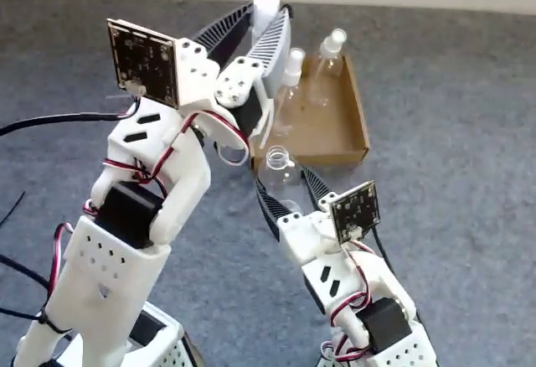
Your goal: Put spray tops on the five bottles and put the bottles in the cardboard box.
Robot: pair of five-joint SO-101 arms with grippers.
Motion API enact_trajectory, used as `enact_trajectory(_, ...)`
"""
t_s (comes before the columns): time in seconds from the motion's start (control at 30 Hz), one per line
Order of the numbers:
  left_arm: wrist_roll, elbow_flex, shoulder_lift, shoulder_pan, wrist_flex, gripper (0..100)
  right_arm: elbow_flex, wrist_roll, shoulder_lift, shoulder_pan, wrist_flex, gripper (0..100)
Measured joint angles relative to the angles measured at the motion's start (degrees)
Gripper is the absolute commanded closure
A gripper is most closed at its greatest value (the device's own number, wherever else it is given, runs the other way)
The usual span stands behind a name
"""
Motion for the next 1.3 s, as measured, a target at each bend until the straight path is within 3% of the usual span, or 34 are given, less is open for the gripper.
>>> enact_trajectory(0.53,0.0,-1.4,0.0,3.8,0.0,96,0.0,0.0,0.0,0.0,0.0,99.5)
enact_trajectory(0.73,0.0,6.9,-1.9,3.9,0.0,96,0.0,0.0,0.0,0.0,0.0,99.5)
enact_trajectory(1.07,-2.1,27.5,-17.9,4.2,4.7,96,0.0,0.0,0.0,0.5,0.0,99.5)
enact_trajectory(1.3,-3.5,31.1,-18.4,4.6,4.8,85,0.0,0.0,0.0,0.5,0.3,99.5)
